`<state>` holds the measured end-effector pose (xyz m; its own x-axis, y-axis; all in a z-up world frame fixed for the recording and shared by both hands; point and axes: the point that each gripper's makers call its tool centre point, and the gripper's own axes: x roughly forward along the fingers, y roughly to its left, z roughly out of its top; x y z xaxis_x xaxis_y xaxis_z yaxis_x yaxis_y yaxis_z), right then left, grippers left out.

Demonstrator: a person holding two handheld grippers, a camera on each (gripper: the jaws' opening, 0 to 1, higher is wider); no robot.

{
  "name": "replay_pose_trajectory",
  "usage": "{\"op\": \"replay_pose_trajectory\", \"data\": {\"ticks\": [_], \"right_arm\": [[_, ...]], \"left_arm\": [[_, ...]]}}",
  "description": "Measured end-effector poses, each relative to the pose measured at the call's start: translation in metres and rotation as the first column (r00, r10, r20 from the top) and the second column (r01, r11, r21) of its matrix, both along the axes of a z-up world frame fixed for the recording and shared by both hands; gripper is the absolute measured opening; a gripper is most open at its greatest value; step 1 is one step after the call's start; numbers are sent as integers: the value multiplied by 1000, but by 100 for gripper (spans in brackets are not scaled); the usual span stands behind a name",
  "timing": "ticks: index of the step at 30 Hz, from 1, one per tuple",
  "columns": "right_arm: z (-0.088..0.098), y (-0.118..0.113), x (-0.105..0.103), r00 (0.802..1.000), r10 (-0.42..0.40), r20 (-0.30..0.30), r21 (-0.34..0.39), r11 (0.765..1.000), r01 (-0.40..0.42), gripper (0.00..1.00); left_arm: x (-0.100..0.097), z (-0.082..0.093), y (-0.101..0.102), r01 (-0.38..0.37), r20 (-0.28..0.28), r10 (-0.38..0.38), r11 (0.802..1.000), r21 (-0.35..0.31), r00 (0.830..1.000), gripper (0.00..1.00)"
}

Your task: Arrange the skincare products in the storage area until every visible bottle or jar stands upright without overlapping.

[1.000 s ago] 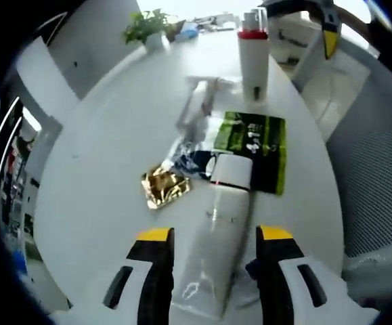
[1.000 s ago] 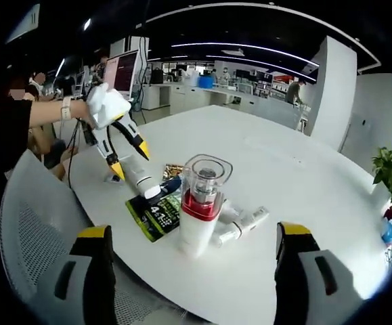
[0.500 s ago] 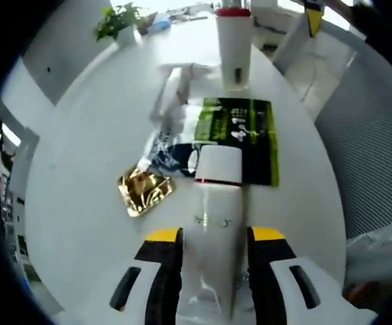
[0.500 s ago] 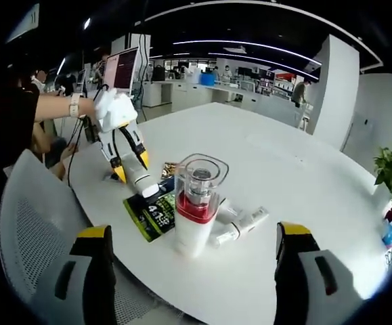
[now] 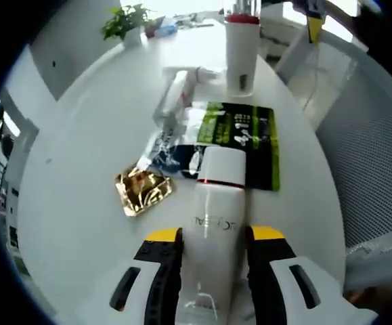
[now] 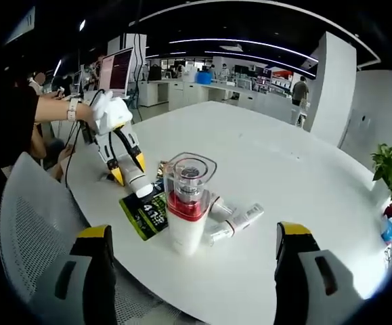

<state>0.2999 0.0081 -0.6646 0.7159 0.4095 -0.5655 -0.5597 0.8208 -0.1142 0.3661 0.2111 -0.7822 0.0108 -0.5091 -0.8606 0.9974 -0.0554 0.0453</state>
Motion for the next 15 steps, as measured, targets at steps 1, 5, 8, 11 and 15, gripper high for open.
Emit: {"op": "replay_pose_trajectory", "data": {"ticks": [1, 5, 8, 11, 15], "right_arm": [[1, -2, 0, 1000, -3, 1, -3, 1000, 3, 100], [2, -7, 0, 1000, -11, 4, -12, 1000, 12, 100], [6, -9, -1, 1000, -16, 14, -11, 1000, 16, 100], [8, -9, -2, 1000, -12, 18, -8, 1000, 12, 100], [14, 3, -4, 996, 47, 71, -3, 999, -47, 100]], "left_arm": [[-1, 0, -2, -2, -5, 2, 1000, -8, 1000, 34], [-5, -1, -5, -25, -31, 24, 999, -32, 999, 32], [-5, -1, -5, -37, -30, 36, 998, -46, 999, 31], [-5, -1, -7, -31, -16, 30, 999, -42, 999, 29], [-4, 0, -7, -49, 13, 50, 998, -37, 999, 26]]}}
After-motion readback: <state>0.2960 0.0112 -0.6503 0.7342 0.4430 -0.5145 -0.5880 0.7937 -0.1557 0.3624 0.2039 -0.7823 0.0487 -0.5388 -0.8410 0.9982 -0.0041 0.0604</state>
